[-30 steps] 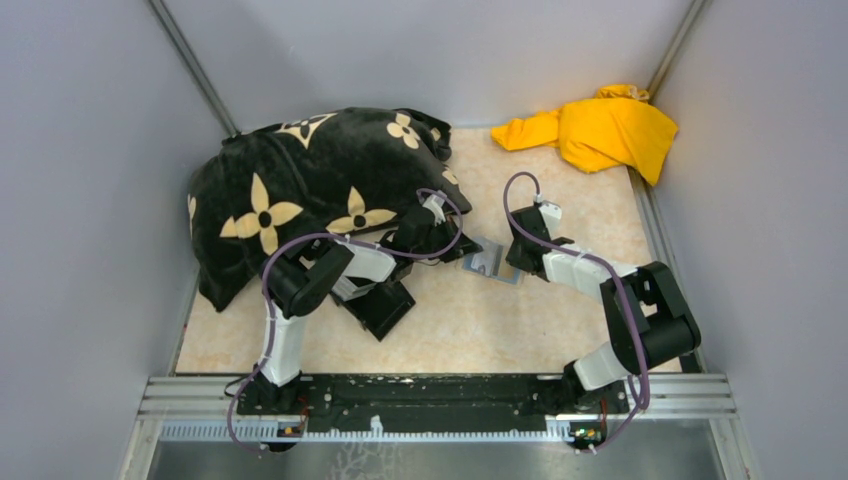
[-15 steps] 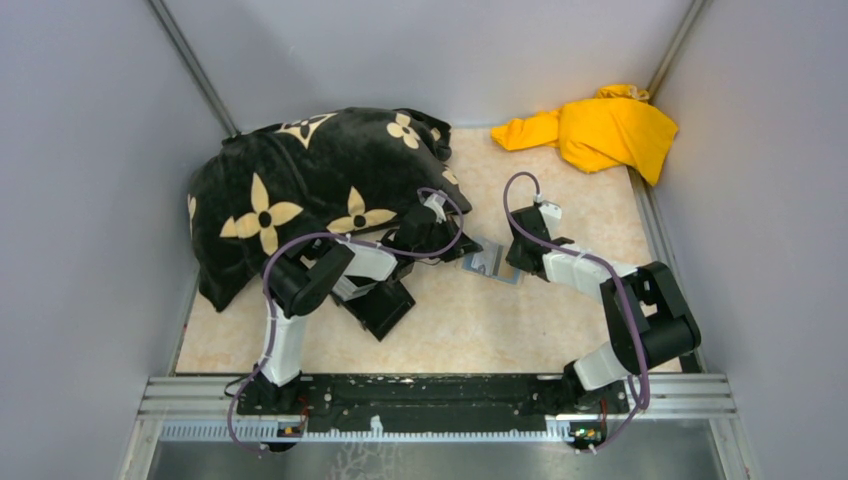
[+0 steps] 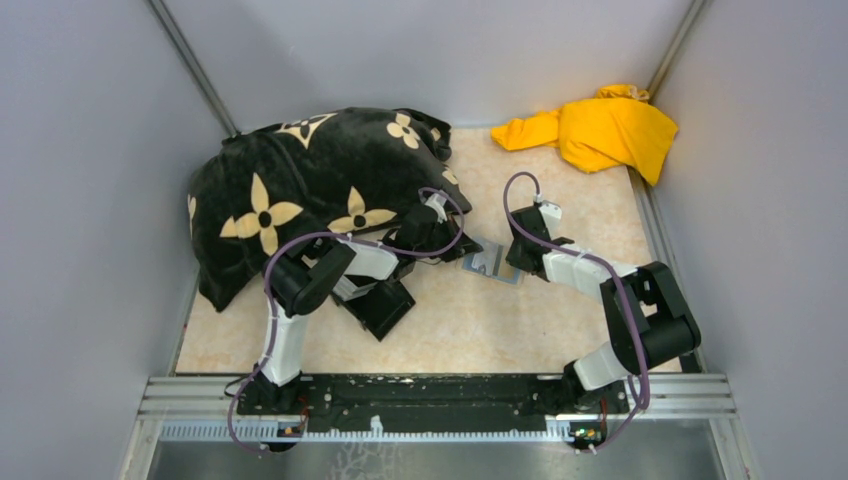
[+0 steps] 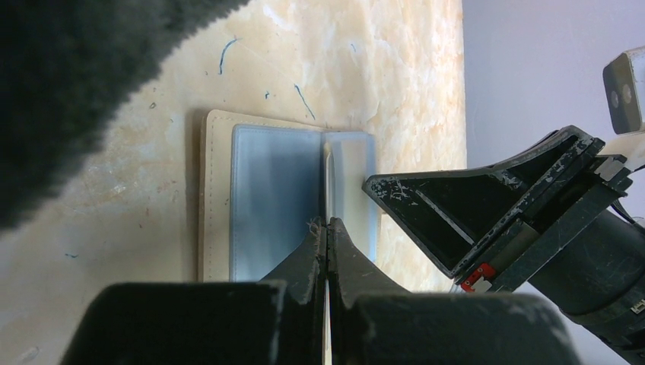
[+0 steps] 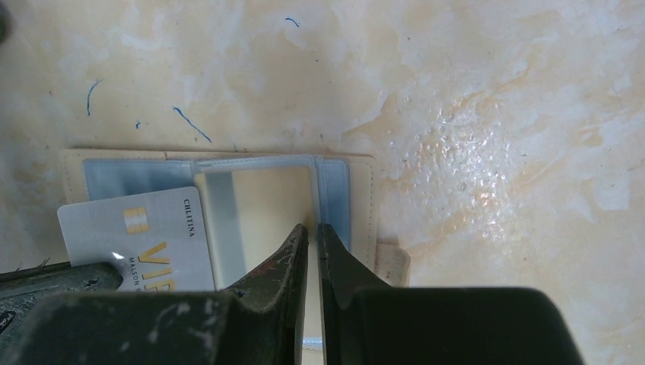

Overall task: Put the credit cards into the card holder
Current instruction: Insert the credit card into the card holder.

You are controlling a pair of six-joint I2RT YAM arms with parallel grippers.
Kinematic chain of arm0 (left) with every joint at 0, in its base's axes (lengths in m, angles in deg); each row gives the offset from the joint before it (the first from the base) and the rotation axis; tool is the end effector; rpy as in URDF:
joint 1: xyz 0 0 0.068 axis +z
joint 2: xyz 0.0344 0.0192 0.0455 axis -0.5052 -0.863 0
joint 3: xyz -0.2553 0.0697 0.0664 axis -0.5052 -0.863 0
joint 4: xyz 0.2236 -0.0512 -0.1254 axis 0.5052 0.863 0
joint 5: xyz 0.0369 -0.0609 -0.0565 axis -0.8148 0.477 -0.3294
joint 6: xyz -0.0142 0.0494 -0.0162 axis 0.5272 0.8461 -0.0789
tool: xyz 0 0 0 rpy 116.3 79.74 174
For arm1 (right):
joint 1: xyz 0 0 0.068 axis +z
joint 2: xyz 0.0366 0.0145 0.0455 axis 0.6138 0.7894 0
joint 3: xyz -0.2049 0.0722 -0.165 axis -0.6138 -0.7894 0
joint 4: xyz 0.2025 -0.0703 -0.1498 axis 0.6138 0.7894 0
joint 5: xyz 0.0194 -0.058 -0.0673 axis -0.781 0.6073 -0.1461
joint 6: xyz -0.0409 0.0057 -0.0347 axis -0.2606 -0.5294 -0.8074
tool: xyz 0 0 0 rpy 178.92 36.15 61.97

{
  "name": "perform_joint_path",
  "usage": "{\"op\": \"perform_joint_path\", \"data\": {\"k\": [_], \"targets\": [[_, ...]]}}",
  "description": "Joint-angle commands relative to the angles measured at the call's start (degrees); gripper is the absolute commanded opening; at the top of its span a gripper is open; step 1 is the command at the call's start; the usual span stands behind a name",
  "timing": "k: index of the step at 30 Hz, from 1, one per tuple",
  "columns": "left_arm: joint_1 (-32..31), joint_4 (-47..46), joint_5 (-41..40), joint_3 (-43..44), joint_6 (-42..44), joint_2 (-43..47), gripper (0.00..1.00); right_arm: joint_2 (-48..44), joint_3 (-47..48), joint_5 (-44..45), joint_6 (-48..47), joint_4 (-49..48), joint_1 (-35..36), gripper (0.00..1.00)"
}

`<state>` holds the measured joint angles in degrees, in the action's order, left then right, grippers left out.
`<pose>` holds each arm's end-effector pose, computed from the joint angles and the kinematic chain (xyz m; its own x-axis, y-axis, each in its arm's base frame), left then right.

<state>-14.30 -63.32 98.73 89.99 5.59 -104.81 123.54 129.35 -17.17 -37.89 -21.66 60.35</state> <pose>0.2996 -0.3078 0.1253 -0.8444 -0.2976 -0.4455 0.2462 0.5230 -0.8160 0.2599 0.0956 0.1606 -0.7031 0.3597 -0.6134 0.3227 0.9301 0.1755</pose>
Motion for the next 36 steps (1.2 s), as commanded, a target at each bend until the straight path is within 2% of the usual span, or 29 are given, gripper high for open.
{"op": "perform_joint_path", "data": {"k": [1, 36], "targets": [[-0.36, 1.1, -0.07, 1.94, 0.74, -0.95, 0.0, 0.72, -1.29, -1.55, 0.37, 0.73, 0.55, 0.1], [-0.42, 4.99, -0.56, 5.64, 1.49, -3.08, 0.0, 1.55, -1.01, -2.22, -0.26, 0.12, 0.55, 0.1]]}}
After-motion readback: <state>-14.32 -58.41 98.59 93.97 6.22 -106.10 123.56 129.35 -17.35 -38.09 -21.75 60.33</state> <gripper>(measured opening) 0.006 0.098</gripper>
